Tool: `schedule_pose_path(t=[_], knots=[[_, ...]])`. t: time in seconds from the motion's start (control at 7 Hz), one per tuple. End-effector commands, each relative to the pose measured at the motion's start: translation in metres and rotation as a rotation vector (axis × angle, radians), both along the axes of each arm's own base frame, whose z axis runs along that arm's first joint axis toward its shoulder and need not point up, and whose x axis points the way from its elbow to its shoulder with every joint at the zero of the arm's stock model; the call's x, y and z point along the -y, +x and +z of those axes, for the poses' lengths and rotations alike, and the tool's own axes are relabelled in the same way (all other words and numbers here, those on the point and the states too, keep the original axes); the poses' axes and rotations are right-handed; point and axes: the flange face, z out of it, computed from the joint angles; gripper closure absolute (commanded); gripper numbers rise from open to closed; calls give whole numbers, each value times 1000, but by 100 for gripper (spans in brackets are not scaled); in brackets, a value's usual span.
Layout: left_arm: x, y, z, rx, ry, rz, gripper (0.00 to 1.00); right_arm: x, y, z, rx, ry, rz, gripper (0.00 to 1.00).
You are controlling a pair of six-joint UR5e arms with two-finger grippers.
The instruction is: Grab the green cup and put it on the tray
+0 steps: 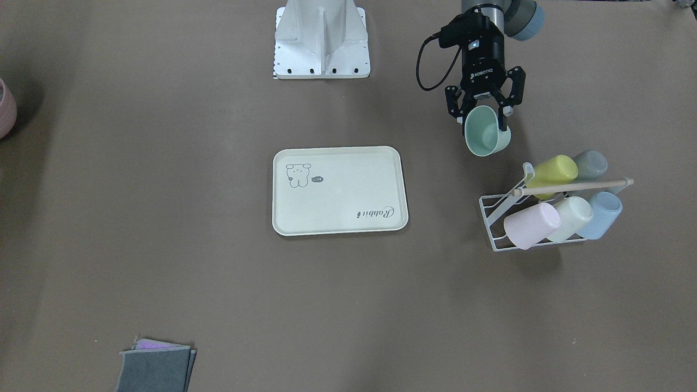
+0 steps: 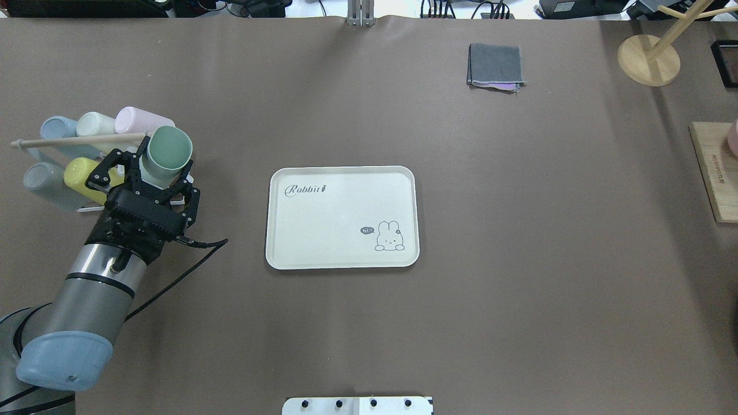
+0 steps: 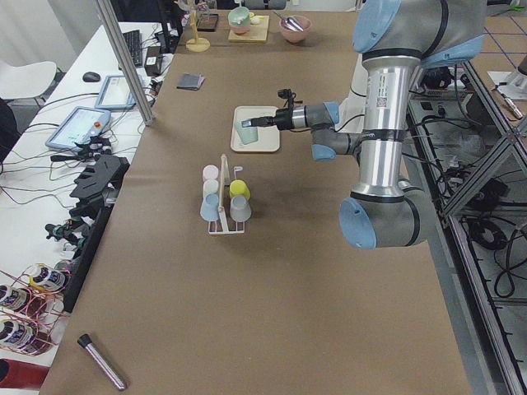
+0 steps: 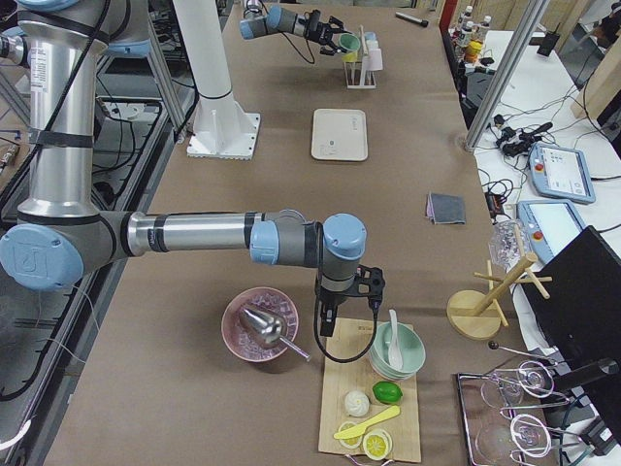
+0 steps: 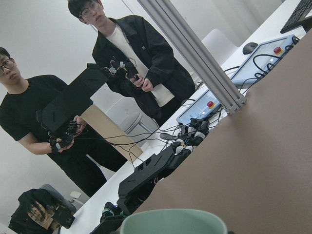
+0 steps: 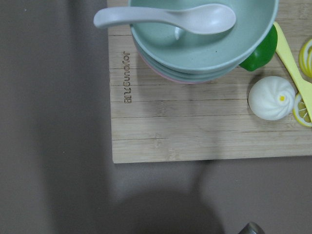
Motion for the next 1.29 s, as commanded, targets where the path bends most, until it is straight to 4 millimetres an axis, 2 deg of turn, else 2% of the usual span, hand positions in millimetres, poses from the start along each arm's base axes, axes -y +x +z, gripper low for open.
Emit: schedule_pose_path(t=[0.0,0.29,0.43,0.57,0.71,0.86,1.0,1.14], knots=[[2,12,-4,-31,-4,-1,43,-1,0,1,0,-2,1,0],[3,21,4,-133,-35,-12,48,-1,0,1,1,-3,1,0],[-4,31,11,-231,-67,-7,48,-1,0,1,1,-3,1,0],[-8,38,11,-318,-92,-2,48,-1,0,0,3,-2,1,0],[-8,53,8,-390,-112,-1,48,-1,0,-2,3,0,2,0],[-3,75,-6,-485,-131,-4,48,-1,0,-2,3,0,2,0],[2,102,-19,-508,-131,-4,48,-1,0,-2,3,2,2,0],[11,137,-38,-520,-127,-7,48,-1,0,-4,4,5,2,1]])
